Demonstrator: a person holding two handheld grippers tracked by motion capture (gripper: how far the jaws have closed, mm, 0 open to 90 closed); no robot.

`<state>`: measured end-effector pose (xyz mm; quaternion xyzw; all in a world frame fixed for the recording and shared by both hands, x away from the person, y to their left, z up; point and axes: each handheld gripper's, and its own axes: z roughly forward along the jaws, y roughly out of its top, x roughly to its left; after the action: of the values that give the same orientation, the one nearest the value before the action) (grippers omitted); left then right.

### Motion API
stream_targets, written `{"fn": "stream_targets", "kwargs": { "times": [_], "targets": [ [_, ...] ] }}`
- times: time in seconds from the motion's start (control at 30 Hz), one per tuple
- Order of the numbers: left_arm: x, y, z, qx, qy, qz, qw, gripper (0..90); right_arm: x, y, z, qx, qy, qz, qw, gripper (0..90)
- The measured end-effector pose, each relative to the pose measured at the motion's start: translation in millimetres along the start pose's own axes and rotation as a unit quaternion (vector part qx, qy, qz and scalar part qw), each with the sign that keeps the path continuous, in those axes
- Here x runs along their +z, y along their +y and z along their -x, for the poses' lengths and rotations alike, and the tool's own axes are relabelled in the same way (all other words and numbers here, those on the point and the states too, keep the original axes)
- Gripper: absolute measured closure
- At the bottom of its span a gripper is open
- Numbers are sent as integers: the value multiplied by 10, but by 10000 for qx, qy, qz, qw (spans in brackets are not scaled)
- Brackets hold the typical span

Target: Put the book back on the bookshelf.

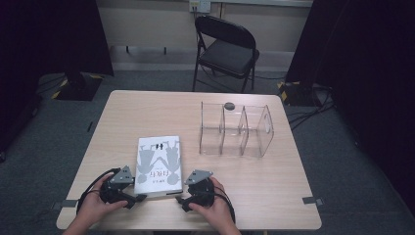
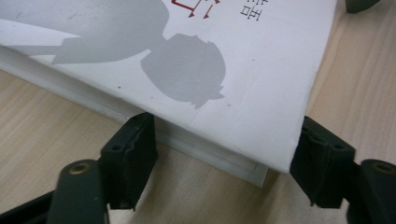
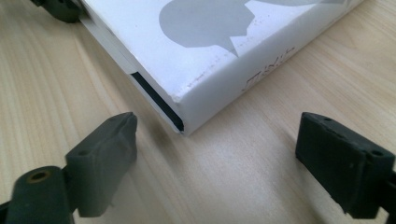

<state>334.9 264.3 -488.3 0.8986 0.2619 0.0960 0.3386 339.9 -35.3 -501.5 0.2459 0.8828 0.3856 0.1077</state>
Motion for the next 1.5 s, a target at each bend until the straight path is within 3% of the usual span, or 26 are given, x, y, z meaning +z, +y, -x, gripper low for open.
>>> {"fn": "stream_targets", "kwargs": {
  "times": [0.1, 0.13, 0.3, 0.33, 0.37, 0.5, 0.6, 0.63, 1.07, 1.2, 1.27, 1.5],
  "targets": [
    [5, -10, 29, 18, 99, 75, 9999, 291, 6, 8, -12, -58, 69, 76, 9999, 232],
    [0, -9, 31, 3, 79, 55, 10000, 288, 10, 18, -28, -66, 109, 95, 9999, 287],
    [15, 29, 48, -109, 230, -50, 9997, 286, 36, 41, -68, -189, 213, 141, 9995, 312],
    [11, 38, 48, -24, 260, -97, 9996, 285, 35, 42, -68, -190, 216, 138, 9995, 312],
    [14, 44, 68, -91, 259, -86, 9996, 285, 35, 42, -68, -190, 216, 138, 9995, 312],
    [8, 53, 69, -42, 306, -148, 9994, 287, 40, 46, -84, -157, 163, 140, 9996, 309],
    [12, 50, 72, -132, 316, -58, 9994, 290, 43, 49, -93, -133, 138, 135, 9997, 307],
    [-4, 55, 55, -77, 272, -146, 9995, 298, 42, 48, -94, -130, 136, 134, 9997, 307],
    [-43, 71, 100, -87, 428, 27, 9990, 312, 58, 80, -142, -33, 27, 32, 10000, 271],
    [-91, 100, 93, -71, 397, 48, 9992, 315, 63, 66, -152, -28, 3, 91, 10000, 259],
    [-96, 106, 100, -141, 393, 182, 9990, 315, 63, 66, -152, -21, 5, 92, 10000, 254],
    [-120, 118, 79, -139, 323, 148, 9993, 316, 82, 78, -184, 1, 30, 24, 10000, 184]
  ]
}}
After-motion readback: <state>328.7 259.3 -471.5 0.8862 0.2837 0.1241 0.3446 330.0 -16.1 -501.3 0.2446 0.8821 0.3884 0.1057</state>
